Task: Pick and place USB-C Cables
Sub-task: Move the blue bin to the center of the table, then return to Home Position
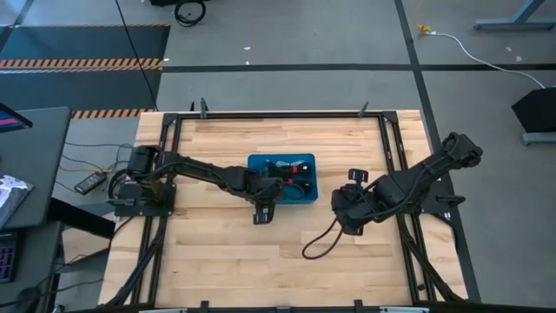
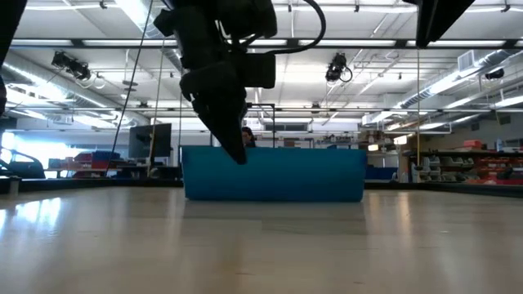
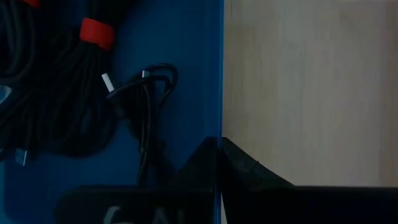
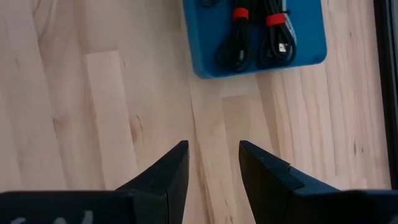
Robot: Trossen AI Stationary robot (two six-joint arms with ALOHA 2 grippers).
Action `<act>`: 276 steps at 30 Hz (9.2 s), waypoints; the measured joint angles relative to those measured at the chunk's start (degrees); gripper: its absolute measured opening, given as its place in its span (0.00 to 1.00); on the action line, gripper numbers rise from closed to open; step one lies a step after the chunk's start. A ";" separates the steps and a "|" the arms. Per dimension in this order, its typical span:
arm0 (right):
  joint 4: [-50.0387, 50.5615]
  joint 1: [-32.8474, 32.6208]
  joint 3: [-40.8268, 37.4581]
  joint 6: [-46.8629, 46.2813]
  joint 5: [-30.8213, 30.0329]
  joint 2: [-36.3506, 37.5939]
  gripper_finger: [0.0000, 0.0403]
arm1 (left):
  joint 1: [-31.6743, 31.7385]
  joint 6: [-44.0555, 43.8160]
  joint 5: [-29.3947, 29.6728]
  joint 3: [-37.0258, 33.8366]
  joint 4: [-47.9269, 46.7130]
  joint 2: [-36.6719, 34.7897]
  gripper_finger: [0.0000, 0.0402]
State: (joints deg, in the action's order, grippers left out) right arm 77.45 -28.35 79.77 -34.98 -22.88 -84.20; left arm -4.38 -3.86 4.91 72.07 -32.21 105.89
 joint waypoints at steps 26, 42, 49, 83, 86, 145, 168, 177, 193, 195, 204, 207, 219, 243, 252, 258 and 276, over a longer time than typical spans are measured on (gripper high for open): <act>0.11 -2.34 0.00 -1.51 -2.07 -0.02 0.36 | -2.72 -1.61 0.66 0.03 -1.02 0.04 0.03; 0.09 -2.34 0.00 -1.51 -2.16 -0.04 0.36 | -4.49 -3.23 0.66 0.03 -1.60 0.02 0.03; 0.07 -2.34 0.00 -1.51 -2.86 -0.04 0.36 | -4.89 -3.47 0.61 0.03 -2.21 -0.03 0.03; -0.31 -2.32 -0.04 -1.50 -4.56 -0.09 0.36 | -3.00 -3.45 17.22 10.68 -39.38 -5.62 0.11; -1.16 -2.22 -0.96 -1.24 -4.84 -0.09 0.34 | -2.06 -4.79 15.97 5.36 -38.93 -9.41 0.06; -38.52 37.00 -23.29 39.16 27.34 -15.26 0.00 | 16.33 9.29 -2.23 -21.85 -8.13 -17.48 0.00; -39.52 35.49 -19.74 39.04 28.16 -14.71 0.00 | 13.35 10.45 -3.24 -19.03 0.19 -13.78 0.00; -39.32 35.42 -19.74 38.22 28.60 -14.71 0.00 | 12.87 10.14 -3.20 -18.33 -0.24 -13.78 0.00; -37.70 35.42 -19.71 38.16 28.58 -14.78 0.00 | 14.16 8.62 -2.29 -18.16 -3.56 -13.78 0.00; -36.99 35.42 -19.71 38.25 28.25 -14.78 0.00 | 14.39 8.59 -2.12 -18.16 -5.17 -13.78 0.00; -31.94 35.42 -19.71 38.39 26.17 -14.24 0.00 | 14.69 7.92 -0.38 -18.16 -10.07 -13.78 0.01; -29.21 35.42 -19.71 37.75 24.66 -12.72 0.00 | 14.70 7.57 0.55 -18.18 -14.13 -13.78 0.01; -23.05 33.88 -22.81 32.64 24.20 0.88 0.00 | 13.39 5.26 0.39 -22.44 -16.24 -19.24 0.01; -45.24 24.79 -43.76 23.95 21.71 51.34 0.00 | 8.26 2.69 0.37 -45.18 19.23 -61.79 0.01; -49.67 23.51 -52.02 24.36 20.97 64.79 0.00 | 7.23 2.69 0.37 -53.55 28.50 -71.92 0.01; -51.20 23.47 -53.64 24.09 22.91 73.99 0.00 | 6.97 1.25 0.37 -58.10 28.97 -79.81 0.01; -71.84 23.41 -67.23 29.53 24.24 83.89 0.00 | 4.48 0.49 -0.26 -64.31 28.95 -98.68 0.01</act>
State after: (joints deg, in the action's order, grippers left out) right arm 5.61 -4.95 12.54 -5.45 1.36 -0.32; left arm 0.10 -3.37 4.64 7.76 -3.27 7.22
